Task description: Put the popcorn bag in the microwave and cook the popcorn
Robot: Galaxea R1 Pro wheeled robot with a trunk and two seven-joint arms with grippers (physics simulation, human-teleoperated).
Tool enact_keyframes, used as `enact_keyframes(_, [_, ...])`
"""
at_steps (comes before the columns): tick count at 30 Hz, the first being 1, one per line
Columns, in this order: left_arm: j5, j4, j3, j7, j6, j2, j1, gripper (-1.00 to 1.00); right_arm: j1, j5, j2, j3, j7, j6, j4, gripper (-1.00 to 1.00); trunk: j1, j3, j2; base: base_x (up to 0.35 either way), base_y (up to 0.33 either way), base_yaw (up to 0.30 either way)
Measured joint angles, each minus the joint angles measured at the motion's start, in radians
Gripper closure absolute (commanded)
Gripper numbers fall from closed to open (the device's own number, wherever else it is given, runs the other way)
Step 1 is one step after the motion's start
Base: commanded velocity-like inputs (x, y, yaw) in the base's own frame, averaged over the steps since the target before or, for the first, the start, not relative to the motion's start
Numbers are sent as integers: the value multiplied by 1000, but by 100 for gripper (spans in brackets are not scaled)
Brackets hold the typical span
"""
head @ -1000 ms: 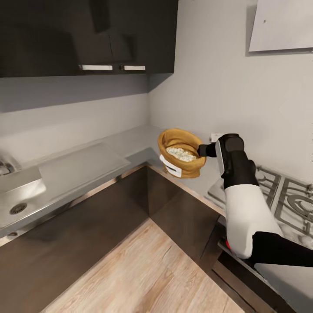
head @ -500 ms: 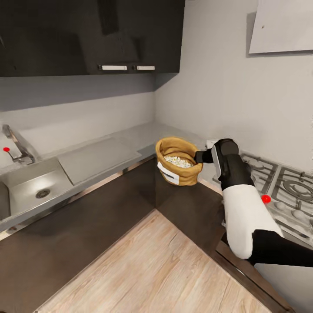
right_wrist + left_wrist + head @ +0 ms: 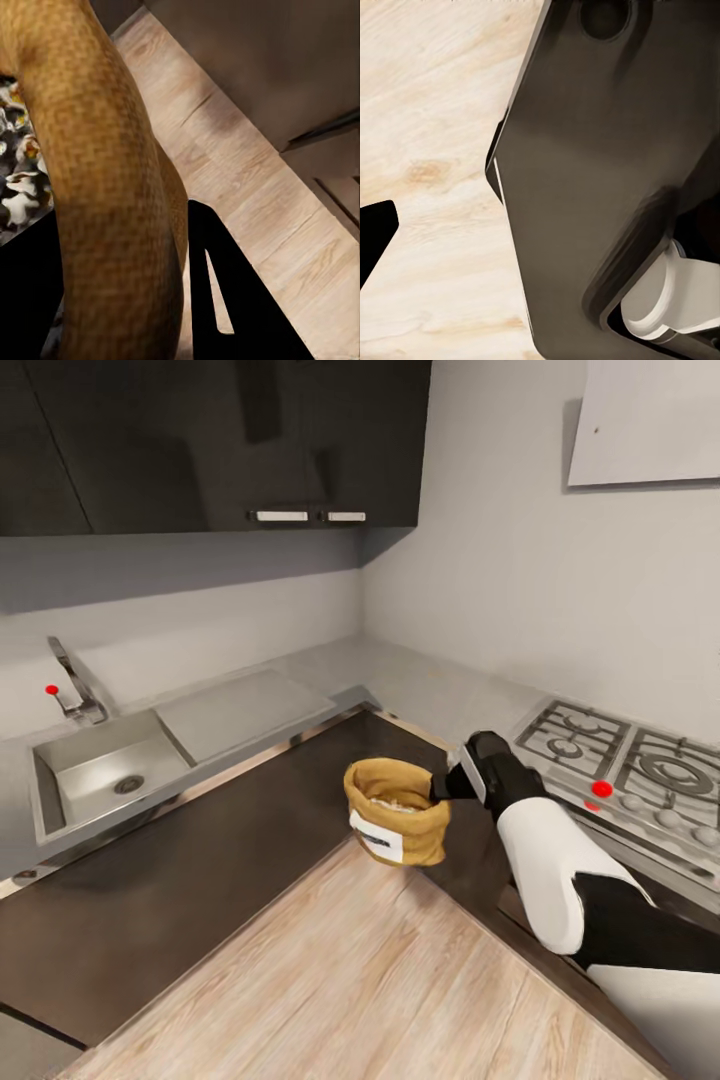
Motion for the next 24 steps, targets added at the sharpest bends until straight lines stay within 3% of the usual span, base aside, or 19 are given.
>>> enact_keyframes(7, [-1, -1, -1, 0, -2, 0, 0, -100, 0, -2, -2, -1, 7, 0, 125, 100, 0, 0, 0, -2, 0, 0])
enact_keyframes(13, [-1, -1, -3, 0, -2, 0, 0, -100, 0, -3, -21, -2, 97, 0, 135, 100, 0, 5, 0, 0, 0, 0])
enact_keyframes(22, [-1, -1, -3, 0, -2, 0, 0, -100, 15, 2, -36, -2, 108, 0, 134, 100, 0, 19, 0, 0, 0, 0])
enact_keyframes(24, [-1, -1, -3, 0, -2, 0, 0, -100, 15, 2, -36, -2, 106, -37, 134, 100, 0, 22, 0, 0, 0, 0])
